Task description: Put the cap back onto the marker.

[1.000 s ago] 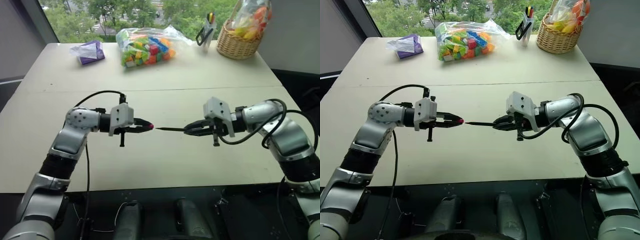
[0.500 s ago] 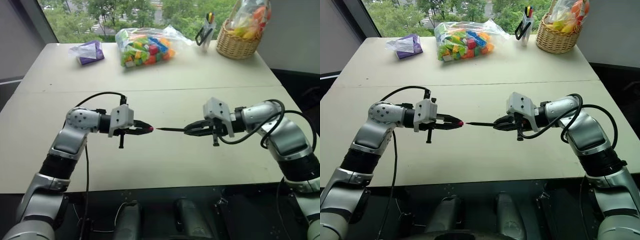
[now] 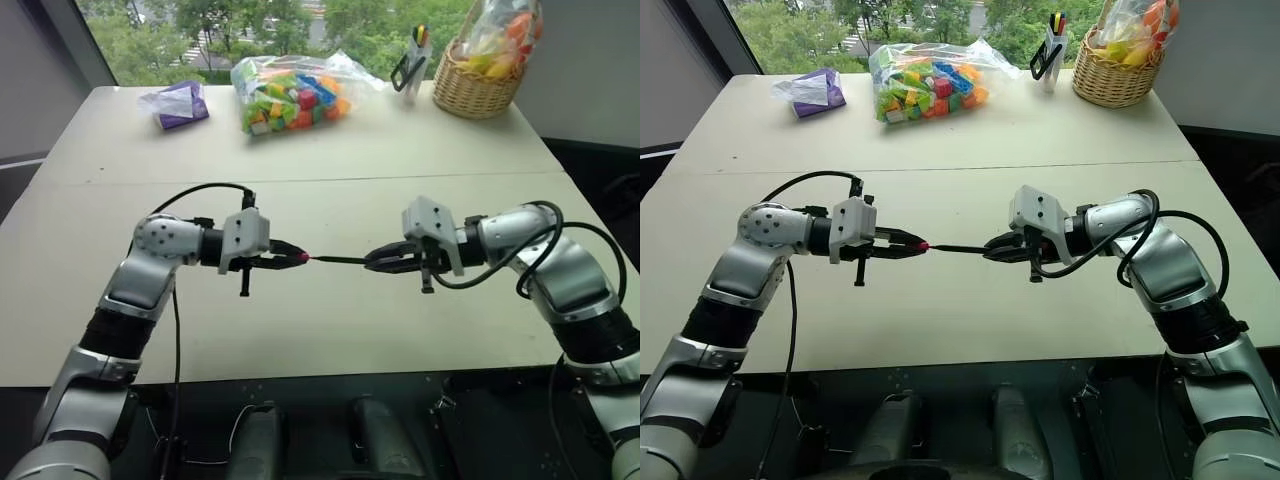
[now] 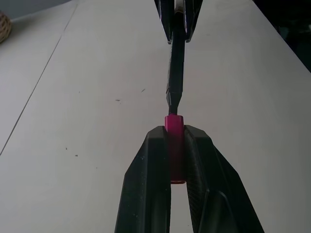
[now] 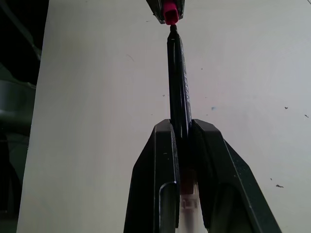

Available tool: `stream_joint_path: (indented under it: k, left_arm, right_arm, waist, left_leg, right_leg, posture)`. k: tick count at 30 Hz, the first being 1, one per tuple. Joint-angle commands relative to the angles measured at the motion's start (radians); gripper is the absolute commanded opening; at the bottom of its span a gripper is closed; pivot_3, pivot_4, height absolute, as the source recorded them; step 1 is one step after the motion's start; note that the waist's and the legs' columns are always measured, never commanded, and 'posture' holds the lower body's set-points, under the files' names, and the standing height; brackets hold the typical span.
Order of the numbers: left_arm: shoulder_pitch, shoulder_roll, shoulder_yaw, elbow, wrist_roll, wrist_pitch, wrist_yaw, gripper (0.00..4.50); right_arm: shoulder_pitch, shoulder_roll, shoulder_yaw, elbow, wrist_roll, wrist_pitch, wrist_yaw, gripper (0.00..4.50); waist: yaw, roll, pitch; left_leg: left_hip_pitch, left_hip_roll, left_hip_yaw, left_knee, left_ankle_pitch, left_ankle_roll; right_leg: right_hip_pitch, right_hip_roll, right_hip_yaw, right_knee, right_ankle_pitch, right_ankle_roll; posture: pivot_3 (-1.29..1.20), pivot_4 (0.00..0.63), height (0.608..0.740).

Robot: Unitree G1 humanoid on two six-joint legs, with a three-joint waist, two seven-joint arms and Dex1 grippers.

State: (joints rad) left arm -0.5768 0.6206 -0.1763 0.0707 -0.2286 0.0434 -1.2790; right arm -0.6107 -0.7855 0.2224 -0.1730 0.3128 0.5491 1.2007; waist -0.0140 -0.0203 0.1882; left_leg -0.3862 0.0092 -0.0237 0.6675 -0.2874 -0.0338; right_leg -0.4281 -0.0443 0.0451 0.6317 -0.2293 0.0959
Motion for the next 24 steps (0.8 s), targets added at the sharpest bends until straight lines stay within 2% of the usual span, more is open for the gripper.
stream_joint_path:
  k: [1,10,24]
  left_arm:
    - [0.003,-0.013,-0.011,-0.058,-0.014,0.003,0.000,0.00]
    - [0.018,0.007,-0.047,-0.037,0.036,-0.038,-0.018,0.00]
    - [-0.022,-0.045,-0.035,0.026,0.063,-0.131,0.028,0.00]
  right_arm:
    - [-0.015,0.016,-0.002,-0.048,0.007,-0.001,-0.006,0.03]
    - [-0.022,0.018,0.005,-0.060,0.005,0.016,0.008,0.03]
    - [-0.014,0.063,0.016,-0.058,0.049,0.108,-0.005,0.03]
  waist:
    - [0.000,0.000,0.000]
    - [0.000,0.000,0.000]
    - [0.000,0.000,0.000]
  left_leg:
    - [0.000,0.000,0.000,0.000,0.000,0.000]
    - [0.000,0.000,0.000,0.000,0.000,0.000]
    - [0.000,0.000,0.000,0.000,0.000,0.000]
  right_leg:
    - [0.000,0.000,0.000,0.000,0.000,0.000]
    - [0.000,0.000,0.000,0.000,0.000,0.000]
    - [0.000,0.000,0.000,0.000,0.000,0.000]
  posture:
    - [0.00,0.150,0.740]
    - [0.00,0.150,0.740]
    - [0.00,0.150,0.740]
